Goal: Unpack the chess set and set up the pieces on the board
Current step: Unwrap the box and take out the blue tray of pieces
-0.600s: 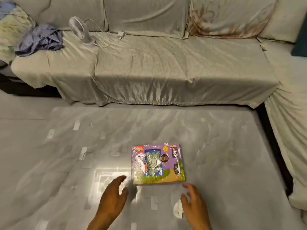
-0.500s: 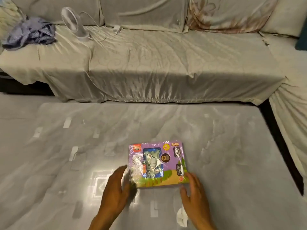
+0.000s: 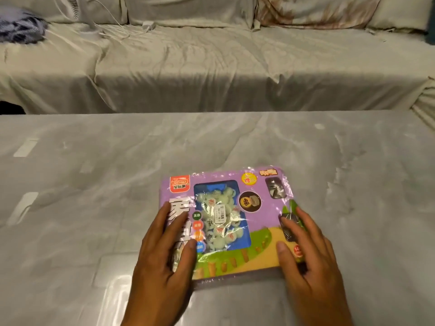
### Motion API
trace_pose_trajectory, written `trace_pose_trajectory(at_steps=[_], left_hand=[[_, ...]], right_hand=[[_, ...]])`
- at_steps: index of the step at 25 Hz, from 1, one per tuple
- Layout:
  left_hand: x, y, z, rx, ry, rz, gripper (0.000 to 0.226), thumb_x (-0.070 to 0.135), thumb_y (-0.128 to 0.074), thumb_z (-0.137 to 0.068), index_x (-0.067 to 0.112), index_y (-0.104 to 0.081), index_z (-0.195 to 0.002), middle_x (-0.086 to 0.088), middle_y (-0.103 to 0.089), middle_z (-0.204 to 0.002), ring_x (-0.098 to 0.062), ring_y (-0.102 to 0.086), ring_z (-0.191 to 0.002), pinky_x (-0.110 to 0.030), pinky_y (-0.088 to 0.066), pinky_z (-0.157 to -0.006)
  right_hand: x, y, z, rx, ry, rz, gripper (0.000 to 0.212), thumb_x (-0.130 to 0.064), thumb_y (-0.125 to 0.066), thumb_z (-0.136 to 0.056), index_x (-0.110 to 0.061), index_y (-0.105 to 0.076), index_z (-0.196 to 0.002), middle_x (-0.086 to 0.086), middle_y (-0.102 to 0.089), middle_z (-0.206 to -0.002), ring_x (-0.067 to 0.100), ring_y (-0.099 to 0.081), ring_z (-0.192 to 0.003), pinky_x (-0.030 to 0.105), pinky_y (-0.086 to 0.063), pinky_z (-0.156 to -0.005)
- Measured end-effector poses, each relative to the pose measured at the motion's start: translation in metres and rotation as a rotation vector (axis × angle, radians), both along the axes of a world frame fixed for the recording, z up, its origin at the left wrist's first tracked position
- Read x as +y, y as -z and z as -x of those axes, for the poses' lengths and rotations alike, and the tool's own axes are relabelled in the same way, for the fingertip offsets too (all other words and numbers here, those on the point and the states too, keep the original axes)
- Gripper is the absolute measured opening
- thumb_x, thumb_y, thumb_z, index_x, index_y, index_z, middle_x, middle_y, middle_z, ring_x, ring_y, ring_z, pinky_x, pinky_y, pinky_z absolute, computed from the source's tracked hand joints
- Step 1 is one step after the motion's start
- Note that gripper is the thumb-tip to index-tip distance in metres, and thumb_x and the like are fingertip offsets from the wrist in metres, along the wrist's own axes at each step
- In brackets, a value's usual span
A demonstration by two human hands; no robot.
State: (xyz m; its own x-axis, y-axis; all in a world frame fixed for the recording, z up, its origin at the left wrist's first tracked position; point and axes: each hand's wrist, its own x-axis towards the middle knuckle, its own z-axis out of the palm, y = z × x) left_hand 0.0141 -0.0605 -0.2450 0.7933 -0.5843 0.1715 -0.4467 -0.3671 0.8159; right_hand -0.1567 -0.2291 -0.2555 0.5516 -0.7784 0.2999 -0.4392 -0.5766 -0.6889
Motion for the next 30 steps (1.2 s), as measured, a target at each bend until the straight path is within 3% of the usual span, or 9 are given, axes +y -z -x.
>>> trace_pose_trajectory(at_steps=[4,8,11,13,16,19,24,28,30], left_hand=[[0.003,0.017,0.0,-0.036,0.024,0.014,0.045,0.052,-0.045,-0.085,0.053,-0.042,-0.129,0.037,-0.023,-0.146,0.013,-0.029,-0.13,-0.02,-0.035,-0.099],[0.006,0.02,0.0,-0.027,-0.043,0.047,0.049,0.042,-0.055,-0.088,0.03,-0.049,-0.135,0.024,-0.03,-0.149,-0.001,-0.037,-0.132,-0.028,-0.038,-0.104],[0.004,0.014,0.001,-0.025,-0.044,0.012,0.05,0.044,-0.052,-0.09,0.027,-0.048,-0.136,0.017,-0.029,-0.151,-0.007,-0.04,-0.131,-0.027,-0.039,-0.101],[0.006,0.009,0.005,-0.018,-0.047,0.004,0.049,0.043,-0.051,-0.09,0.026,-0.048,-0.136,0.015,-0.029,-0.151,-0.008,-0.042,-0.129,-0.024,-0.038,-0.098],[0.01,0.005,0.009,-0.003,-0.05,0.023,0.042,0.032,-0.056,-0.093,0.025,-0.05,-0.134,0.015,-0.031,-0.15,-0.007,-0.045,-0.126,-0.023,-0.04,-0.096],[0.013,0.004,0.008,0.05,-0.022,0.086,0.041,0.033,-0.057,-0.092,0.028,-0.051,-0.133,0.019,-0.034,-0.146,-0.005,-0.047,-0.124,-0.025,-0.047,-0.094],[0.015,-0.002,0.004,0.146,0.013,0.143,0.04,0.027,-0.06,-0.091,0.027,-0.054,-0.13,0.022,-0.035,-0.141,0.01,-0.048,-0.113,-0.001,-0.043,-0.076],[0.016,-0.001,0.002,0.201,0.037,0.206,0.043,0.021,-0.064,-0.088,0.035,-0.051,-0.127,0.018,-0.038,-0.142,-0.007,-0.049,-0.124,-0.023,-0.053,-0.087],[0.017,-0.008,0.0,0.427,0.009,0.363,0.054,0.009,-0.065,-0.087,0.038,-0.048,-0.129,0.01,-0.048,-0.136,-0.017,-0.057,-0.116,-0.036,-0.057,-0.083]], right_hand=[[0.005,0.003,0.002,-0.039,0.002,-0.134,0.039,-0.048,-0.054,-0.091,-0.04,-0.052,-0.129,-0.03,-0.036,-0.143,-0.003,-0.043,-0.121,0.02,-0.041,-0.087],[0.003,-0.023,0.002,-0.175,0.073,-0.444,0.037,-0.036,-0.07,-0.085,-0.042,-0.054,-0.118,-0.024,-0.06,-0.116,-0.001,-0.061,-0.099,0.026,-0.05,-0.08],[-0.025,-0.046,-0.006,-0.271,0.197,-0.833,0.013,-0.022,-0.064,-0.088,-0.022,-0.066,-0.101,0.0,-0.071,-0.093,0.016,-0.068,-0.072,0.029,-0.053,-0.06],[-0.036,-0.058,-0.007,-0.204,0.195,-0.933,0.009,-0.013,-0.06,-0.084,-0.008,-0.067,-0.087,0.011,-0.068,-0.078,0.023,-0.062,-0.059,0.026,-0.048,-0.05],[-0.039,-0.065,-0.002,-0.108,0.157,-0.97,0.011,-0.016,-0.062,-0.084,-0.006,-0.068,-0.082,0.012,-0.064,-0.067,0.02,-0.058,-0.05,0.024,-0.047,-0.047],[-0.044,-0.072,0.001,-0.131,0.107,-1.016,0.023,-0.03,-0.066,-0.086,-0.008,-0.072,-0.082,0.013,-0.07,-0.077,0.021,-0.063,-0.057,0.027,-0.052,-0.051],[-0.044,-0.063,-0.005,-0.247,0.032,-0.934,0.028,-0.032,-0.062,-0.09,-0.005,-0.072,-0.092,0.013,-0.074,-0.084,0.028,-0.069,-0.073,0.037,-0.055,-0.07],[-0.041,-0.049,-0.005,-0.307,-0.001,-0.971,0.027,-0.022,-0.065,-0.088,0.002,-0.068,-0.101,0.018,-0.073,-0.089,0.031,-0.069,-0.077,0.039,-0.056,-0.075],[-0.043,-0.05,-0.002,-0.338,-0.071,-1.084,0.031,-0.021,-0.066,-0.087,0.003,-0.067,-0.105,0.023,-0.071,-0.099,0.038,-0.067,-0.089,0.046,-0.055,-0.085]])
